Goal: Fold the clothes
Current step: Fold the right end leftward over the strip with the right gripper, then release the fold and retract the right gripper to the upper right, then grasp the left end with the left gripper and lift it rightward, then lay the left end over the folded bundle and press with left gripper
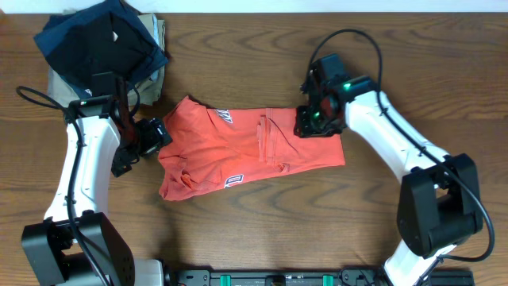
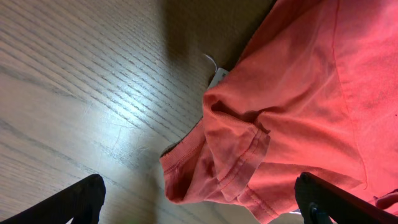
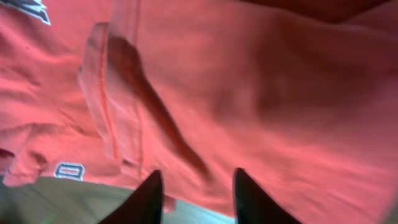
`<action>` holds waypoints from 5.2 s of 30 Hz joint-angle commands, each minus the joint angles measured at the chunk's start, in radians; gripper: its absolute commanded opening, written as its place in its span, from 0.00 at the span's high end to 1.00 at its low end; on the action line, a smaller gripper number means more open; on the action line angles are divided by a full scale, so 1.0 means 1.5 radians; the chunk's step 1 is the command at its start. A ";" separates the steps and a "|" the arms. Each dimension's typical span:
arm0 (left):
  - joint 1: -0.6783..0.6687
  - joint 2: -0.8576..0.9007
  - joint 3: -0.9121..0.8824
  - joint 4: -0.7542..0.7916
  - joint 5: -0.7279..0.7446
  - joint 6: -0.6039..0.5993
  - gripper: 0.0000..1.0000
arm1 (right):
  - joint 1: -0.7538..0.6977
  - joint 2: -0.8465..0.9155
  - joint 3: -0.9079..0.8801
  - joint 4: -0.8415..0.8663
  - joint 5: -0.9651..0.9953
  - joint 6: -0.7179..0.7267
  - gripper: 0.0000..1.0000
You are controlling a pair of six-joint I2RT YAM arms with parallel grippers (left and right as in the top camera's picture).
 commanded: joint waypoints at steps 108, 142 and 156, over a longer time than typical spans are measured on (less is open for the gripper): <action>-0.211 0.000 0.214 -0.159 0.008 -0.009 0.94 | -0.397 -0.140 0.022 -0.109 0.258 0.049 0.01; -0.467 0.239 0.199 0.083 0.034 -0.092 0.90 | -0.397 -0.140 0.022 -0.109 0.258 0.049 0.01; -0.491 0.192 0.234 0.027 0.031 -0.065 0.43 | -0.397 -0.140 0.022 -0.109 0.258 0.049 0.01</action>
